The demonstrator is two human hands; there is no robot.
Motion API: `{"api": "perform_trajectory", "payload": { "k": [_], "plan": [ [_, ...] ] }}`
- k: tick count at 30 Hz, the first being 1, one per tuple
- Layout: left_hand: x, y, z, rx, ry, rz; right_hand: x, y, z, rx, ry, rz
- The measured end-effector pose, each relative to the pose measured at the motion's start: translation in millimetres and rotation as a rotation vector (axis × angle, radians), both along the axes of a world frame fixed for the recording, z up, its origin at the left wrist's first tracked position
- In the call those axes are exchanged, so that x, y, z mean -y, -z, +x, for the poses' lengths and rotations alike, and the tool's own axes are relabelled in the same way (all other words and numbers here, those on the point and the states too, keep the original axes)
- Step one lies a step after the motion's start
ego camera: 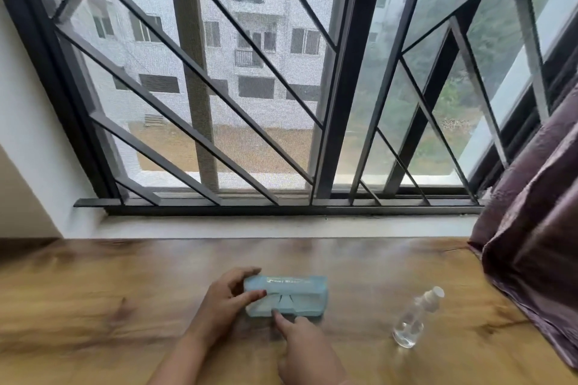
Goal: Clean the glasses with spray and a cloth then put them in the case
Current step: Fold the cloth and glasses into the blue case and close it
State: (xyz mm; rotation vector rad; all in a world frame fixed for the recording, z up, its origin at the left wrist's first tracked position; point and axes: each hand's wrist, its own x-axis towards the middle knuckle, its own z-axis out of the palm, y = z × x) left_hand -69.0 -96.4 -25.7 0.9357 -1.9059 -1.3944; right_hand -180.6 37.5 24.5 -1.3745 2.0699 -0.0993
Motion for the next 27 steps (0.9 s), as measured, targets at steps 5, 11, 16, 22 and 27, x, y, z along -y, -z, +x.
{"api": "perform_trajectory", "payload": {
  "k": [5, 11, 16, 22, 27],
  "plan": [
    [-10, 2, -23, -0.014, -0.211, -0.051, 2, 3, -2, -0.017, -0.017, 0.029],
    [-22, 5, -46, 0.063, -0.507, -0.251, 16, 8, -5, -0.057, 0.007, 0.105],
    [-22, 8, -49, 0.082, -0.535, -0.360, -6, 4, -9, 0.118, 0.138, -0.159],
    [-21, 12, -49, 0.093, -0.539, -0.380, 18, -2, -18, 0.457, 0.644, -0.663],
    [-22, 9, -48, 0.065, -0.581, -0.364, 47, 17, -8, 0.516, 0.864, -0.718]
  ]
}}
